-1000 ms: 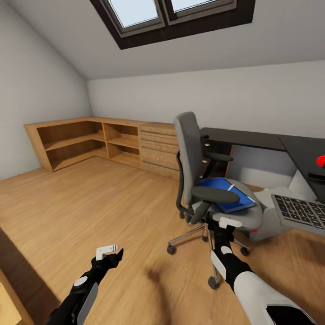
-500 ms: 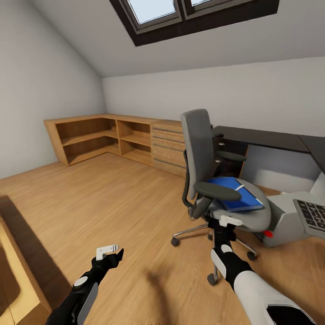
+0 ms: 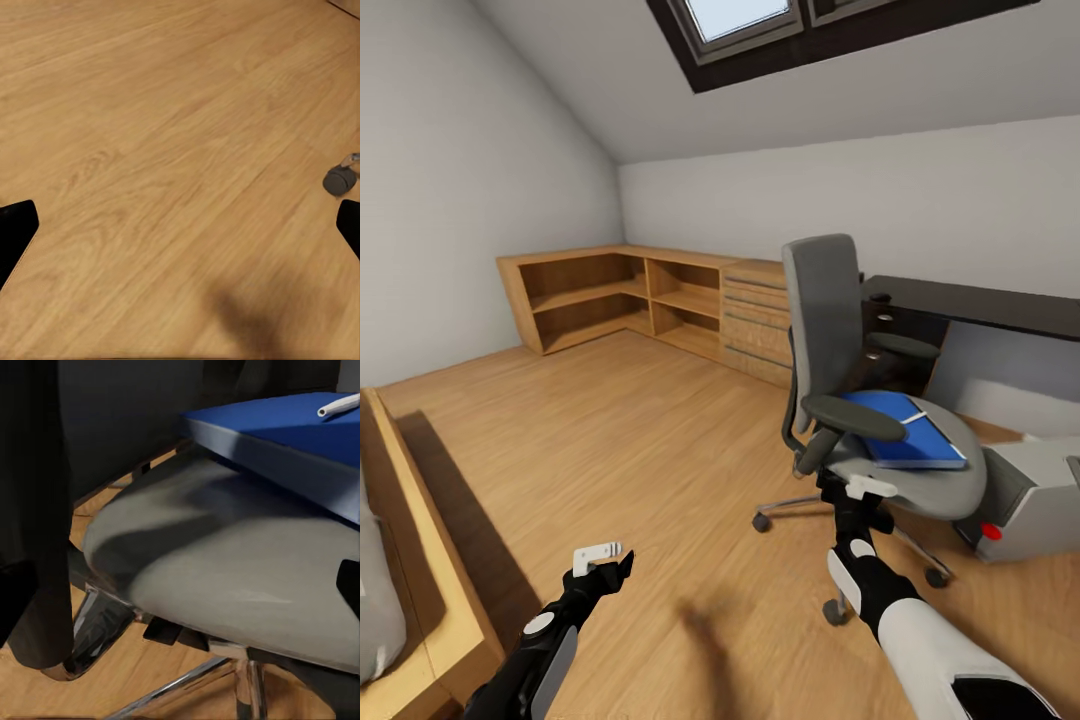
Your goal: In the bedroom, organize the workspace by keeping the computer under the desk, ensuring the monitor is on the desk, placing the keyboard on the desk next to the monitor, placing the mouse on the desk next to the keyboard, moving the folder from the swivel chair onto the desk next to the mouse, stacking the notebook on top of the folder with the pen on top of the notebook, and positioning the swivel chair next to the desk.
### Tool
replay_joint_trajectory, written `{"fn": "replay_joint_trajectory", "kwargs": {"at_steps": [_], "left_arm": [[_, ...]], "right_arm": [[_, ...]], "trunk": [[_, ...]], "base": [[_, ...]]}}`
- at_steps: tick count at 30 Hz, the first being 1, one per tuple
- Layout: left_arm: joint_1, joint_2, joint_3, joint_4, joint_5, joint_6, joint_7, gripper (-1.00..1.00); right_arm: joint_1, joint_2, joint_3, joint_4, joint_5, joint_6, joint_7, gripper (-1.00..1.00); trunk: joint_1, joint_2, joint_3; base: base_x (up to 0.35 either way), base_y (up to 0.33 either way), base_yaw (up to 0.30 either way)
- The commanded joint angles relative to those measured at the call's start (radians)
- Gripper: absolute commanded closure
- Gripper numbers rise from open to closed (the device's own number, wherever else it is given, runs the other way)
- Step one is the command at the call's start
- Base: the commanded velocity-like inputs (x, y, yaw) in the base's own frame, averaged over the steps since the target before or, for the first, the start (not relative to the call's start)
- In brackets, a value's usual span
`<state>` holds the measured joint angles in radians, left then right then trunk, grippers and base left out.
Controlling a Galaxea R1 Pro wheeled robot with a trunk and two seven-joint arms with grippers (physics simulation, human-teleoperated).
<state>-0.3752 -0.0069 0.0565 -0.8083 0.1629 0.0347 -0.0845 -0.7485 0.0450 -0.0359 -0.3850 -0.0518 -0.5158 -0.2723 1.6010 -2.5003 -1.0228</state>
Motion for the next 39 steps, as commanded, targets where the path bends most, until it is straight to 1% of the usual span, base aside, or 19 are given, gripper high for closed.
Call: {"fn": "replay_joint_trajectory", "kwargs": {"at_steps": [1,8,12,16,20,27,39], "left_arm": [[-0.001,-0.001,0.003,0.0,0.01,0.004,-0.008,-1.0],[-0.001,-0.001,0.003,0.0,0.01,0.004,-0.008,-1.0],[-0.001,-0.001,0.003,0.0,0.009,0.004,-0.007,-1.0],[-0.001,-0.001,0.003,0.0,0.009,0.004,-0.007,-1.0],[-0.001,-0.001,0.003,0.0,0.009,0.004,-0.008,-1.0],[-0.001,-0.001,0.003,0.0,0.009,0.004,-0.008,-1.0],[-0.001,0.0,0.003,0.0,0.01,0.004,-0.008,-1.0]], "right_arm": [[0.0,0.001,-0.005,0.063,-0.009,-0.003,0.007,-1.0],[0.0,-0.003,-0.006,0.061,-0.01,-0.004,0.006,-1.0],[0.0,-0.005,-0.007,0.06,-0.01,-0.004,0.006,-1.0],[0.0,-0.005,-0.006,0.06,-0.01,-0.008,0.005,-1.0],[0.0,-0.005,-0.006,0.06,-0.009,-0.032,-0.001,-1.0],[0.0,-0.005,-0.006,0.061,-0.008,-0.063,-0.058,-1.0],[0.0,-0.003,-0.004,0.062,-0.007,-0.074,-0.071,-1.0]], "trunk": [[0.0,0.0,-0.002],[0.0,0.0,-0.011],[0.0,0.0,-0.015],[0.0,0.0,-0.016],[0.0,0.0,-0.016],[0.0,0.0,-0.016],[0.0,0.0,-0.016]], "base": [[0.0,0.0,0.185],[0.0,-0.001,0.185],[0.0,-0.138,0.14],[0.0,-0.214,0.03],[0.0,-0.053,0.005],[0.0,-0.01,0.001],[0.0,-0.001,0.0]]}}
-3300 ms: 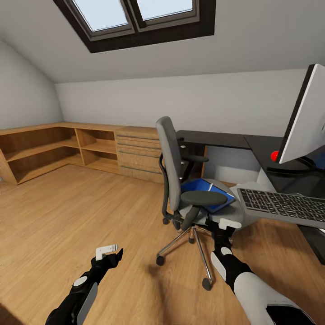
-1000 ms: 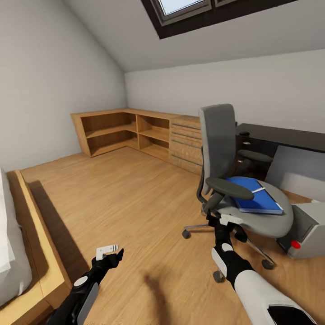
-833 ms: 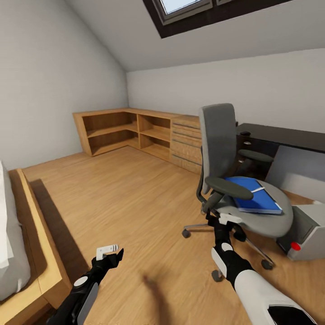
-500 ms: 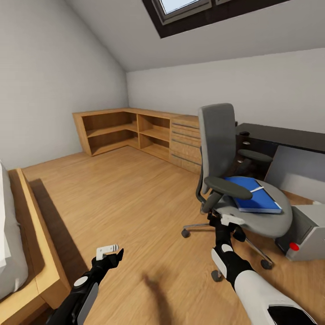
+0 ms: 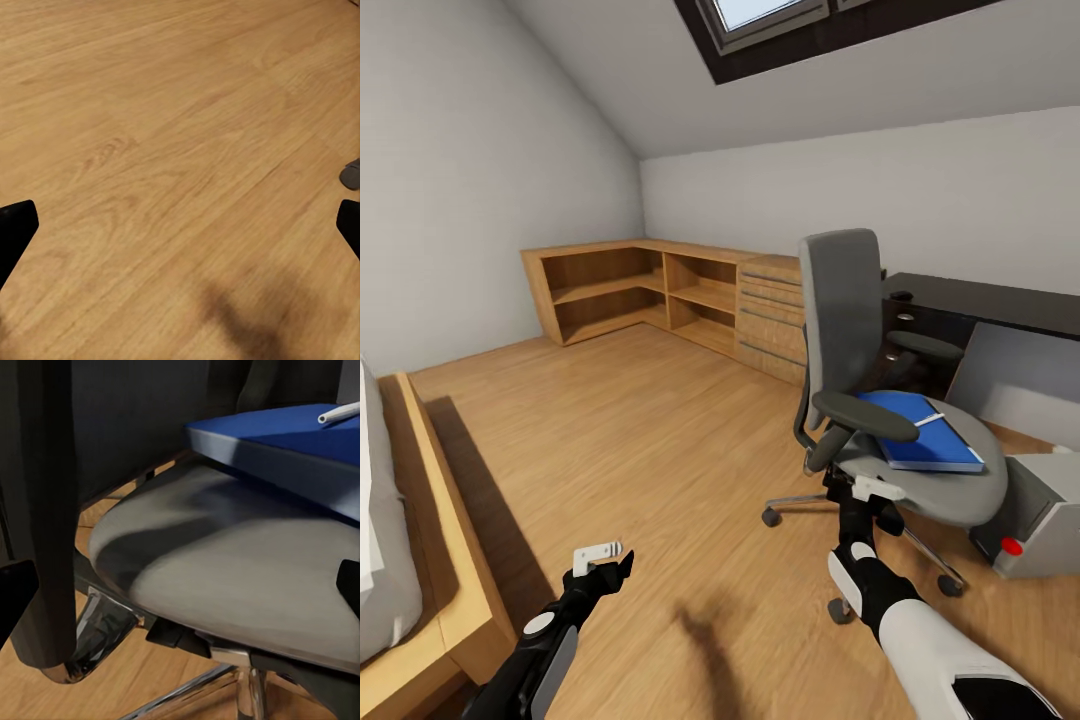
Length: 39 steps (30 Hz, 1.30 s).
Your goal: In the bedroom, organize the workspace by keeping the computer under the desk, ensuring the monitor is on the desk, placing the keyboard on the desk next to the monitor, placing the mouse on the desk next to the keyboard, moving the folder from the swivel chair onto the desk next to the mouse, stacking the notebook on top of the folder with the pen on top of the notebook, and positioning the swivel chair next to the desk.
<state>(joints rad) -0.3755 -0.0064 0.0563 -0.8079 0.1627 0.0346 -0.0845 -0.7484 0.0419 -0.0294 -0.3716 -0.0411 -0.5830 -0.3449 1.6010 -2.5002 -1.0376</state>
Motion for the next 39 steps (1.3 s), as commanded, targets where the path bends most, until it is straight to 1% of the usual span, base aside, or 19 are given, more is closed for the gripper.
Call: {"fn": "replay_joint_trajectory", "kwargs": {"at_steps": [1,19,25,32,39], "left_arm": [[0.0,-0.001,0.004,-0.001,0.011,0.004,-0.008,-1.0],[0.0,-0.001,0.004,-0.001,0.011,0.004,-0.008,-1.0],[0.0,-0.001,0.004,-0.001,0.011,0.005,-0.008,-1.0],[0.0,-0.001,0.004,-0.001,0.011,0.005,-0.008,-1.0],[0.0,-0.001,0.004,-0.001,0.011,0.005,-0.008,-1.0]], "right_arm": [[0.0,0.001,-0.011,0.049,-0.017,-0.007,0.002,-1.0],[0.0,0.0,-0.013,0.038,-0.019,-0.003,-0.007,-1.0],[0.0,0.001,-0.011,0.036,-0.02,-0.001,-0.052,-1.0],[0.0,0.001,-0.011,0.036,-0.02,-0.003,-0.061,-1.0],[0.0,0.0,-0.01,0.036,-0.019,-0.004,-0.063,-1.0]], "trunk": [[0.0,0.0,-0.001],[0.0,0.0,-0.001],[0.0,0.0,-0.001],[0.0,0.0,-0.001],[0.0,0.0,-0.001]], "base": [[0.0,0.0,0.0],[0.0,0.0,0.0],[-0.024,0.0,0.0],[-0.127,0.0,0.0],[-0.031,0.0,0.0]]}}
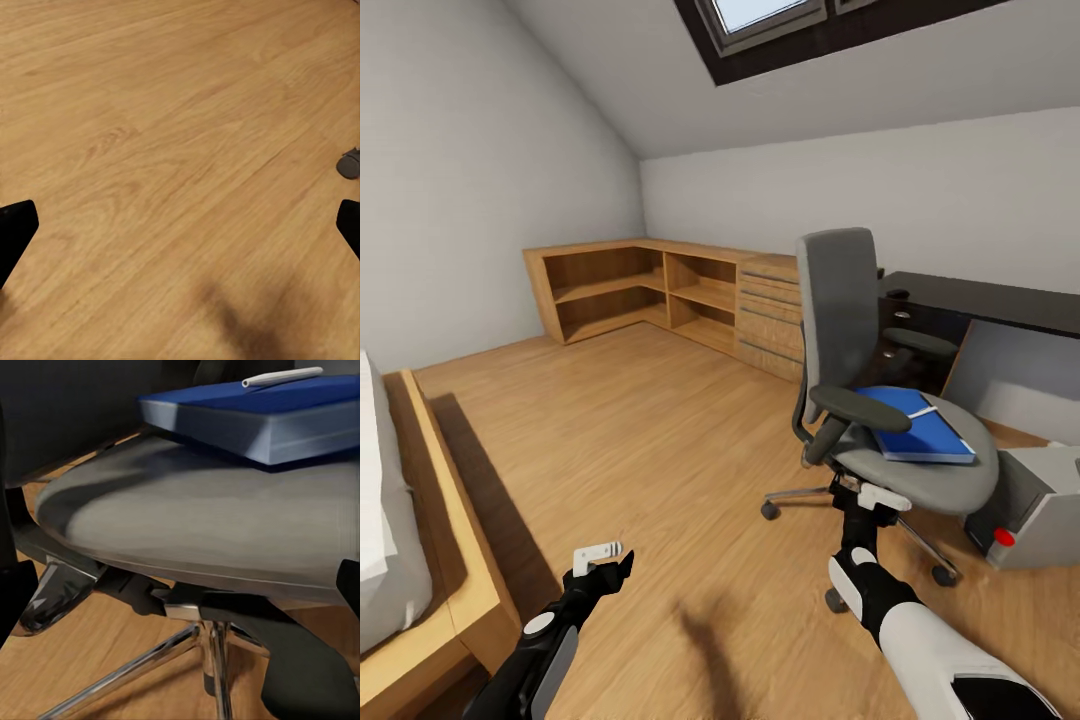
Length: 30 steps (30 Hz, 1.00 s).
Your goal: In the bedroom, organize the workspace by keeping the computer under the desk, ensuring the monitor is on the desk, placing the keyboard on the desk next to the monitor, placing the mouse on the desk next to the keyboard, moving the folder from the swivel chair onto the desk next to the mouse, stacking the notebook on top of the folder with the pen on top of the notebook, and positioning the swivel chair next to the desk.
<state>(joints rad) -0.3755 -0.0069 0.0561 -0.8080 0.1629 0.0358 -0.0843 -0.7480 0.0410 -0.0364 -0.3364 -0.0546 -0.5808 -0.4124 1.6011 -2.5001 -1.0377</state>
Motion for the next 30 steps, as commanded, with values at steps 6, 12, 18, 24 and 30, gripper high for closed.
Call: {"fn": "replay_joint_trajectory", "kwargs": {"at_steps": [6,12,18,24,30], "left_arm": [[0.0,-0.001,0.004,0.0,0.011,0.004,-0.008,-1.0],[0.0,-0.001,0.004,0.0,0.011,0.004,-0.008,-1.0],[0.0,-0.001,0.004,0.0,0.011,0.004,-0.008,-1.0],[0.0,-0.001,0.004,0.0,0.011,0.004,-0.008,-1.0],[0.0,-0.001,0.004,0.0,0.011,0.004,-0.008,-1.0]], "right_arm": [[-0.001,0.001,-0.005,0.001,-0.005,-0.002,0.003,-1.0],[-0.001,0.002,-0.006,0.0,-0.005,0.007,0.002,-1.0],[-0.001,0.0,-0.007,-0.059,-0.006,0.082,0.001,-1.0],[-0.001,-0.001,-0.011,-0.126,-0.007,0.17,0.001,-1.0],[-0.001,-0.001,-0.011,-0.13,-0.007,0.175,0.001,-1.0]], "trunk": [[0.0,0.0,-0.001],[0.0,0.0,-0.001],[0.0,0.0,-0.001],[0.0,0.0,-0.001],[0.0,0.0,-0.001]], "base": [[-0.003,0.0,0.0],[0.0,0.0,0.0],[0.0,0.0,0.0],[0.0,0.0,0.0],[0.0,0.0,0.0]]}}
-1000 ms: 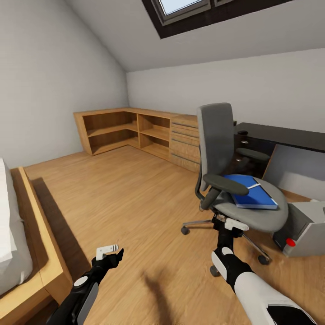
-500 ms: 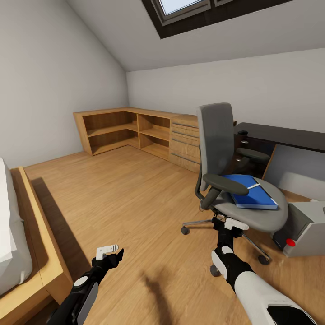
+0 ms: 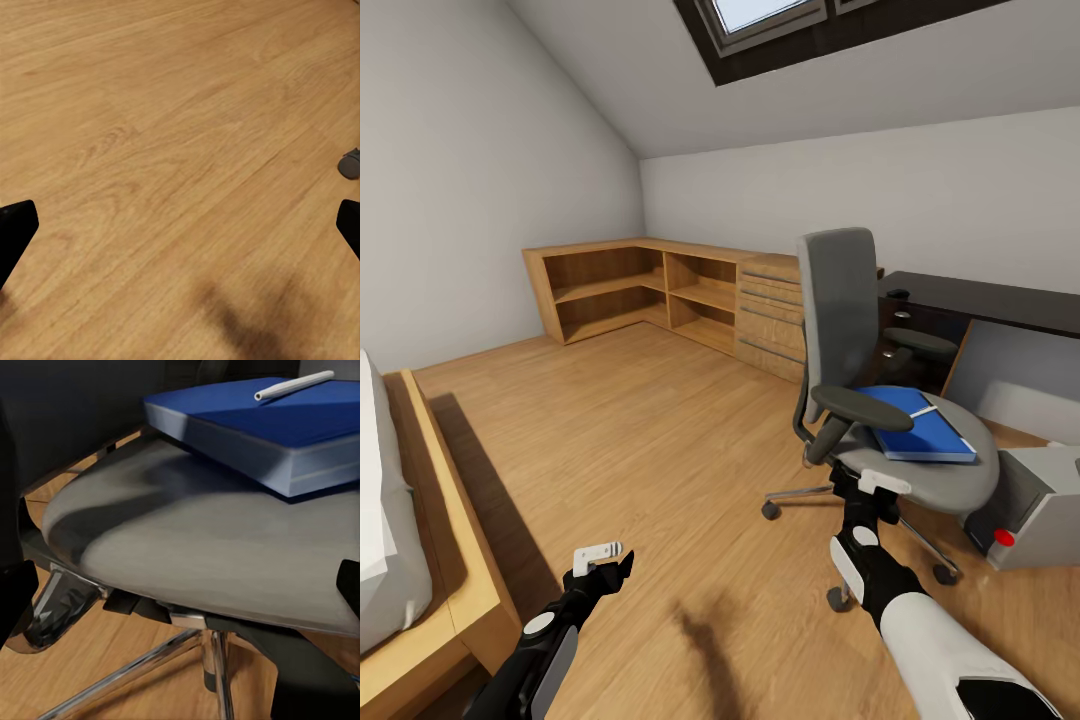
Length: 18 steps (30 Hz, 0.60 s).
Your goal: In the bedroom, organize the workspace by keeping the computer under the desk, ensuring the monitor is on the desk, placing the keyboard on the desk next to the monitor, placing the mouse on the desk next to the keyboard, moving the folder from the swivel chair onto the desk next to the mouse, stacking the notebook on top of the folder with the pen on top of the notebook, and positioning the swivel chair next to the desk.
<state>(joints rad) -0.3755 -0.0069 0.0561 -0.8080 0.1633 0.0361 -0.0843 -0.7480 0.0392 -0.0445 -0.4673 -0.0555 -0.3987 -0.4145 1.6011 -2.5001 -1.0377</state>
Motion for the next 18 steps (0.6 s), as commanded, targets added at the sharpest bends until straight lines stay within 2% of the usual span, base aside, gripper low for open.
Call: {"fn": "replay_joint_trajectory", "kwargs": {"at_steps": [1,11,18], "left_arm": [[0.0,-0.001,0.004,0.0,0.01,0.003,-0.008,-1.0],[0.0,-0.001,0.004,0.0,0.01,0.003,-0.008,-1.0],[0.0,-0.001,0.004,0.0,0.01,0.003,-0.008,-1.0]], "right_arm": [[-0.001,0.001,-0.003,0.001,-0.006,-0.007,0.003,-1.0],[-0.001,0.004,-0.003,0.001,-0.006,-0.007,-0.052,-1.0],[0.0,0.006,-0.002,0.005,-0.007,-0.009,-0.067,-1.0]], "trunk": [[0.0,0.0,-0.001],[0.0,0.0,-0.001],[0.0,0.0,-0.001]], "base": [[0.0,0.0,0.0],[0.0,0.0,0.0],[0.0,0.0,0.0]]}}
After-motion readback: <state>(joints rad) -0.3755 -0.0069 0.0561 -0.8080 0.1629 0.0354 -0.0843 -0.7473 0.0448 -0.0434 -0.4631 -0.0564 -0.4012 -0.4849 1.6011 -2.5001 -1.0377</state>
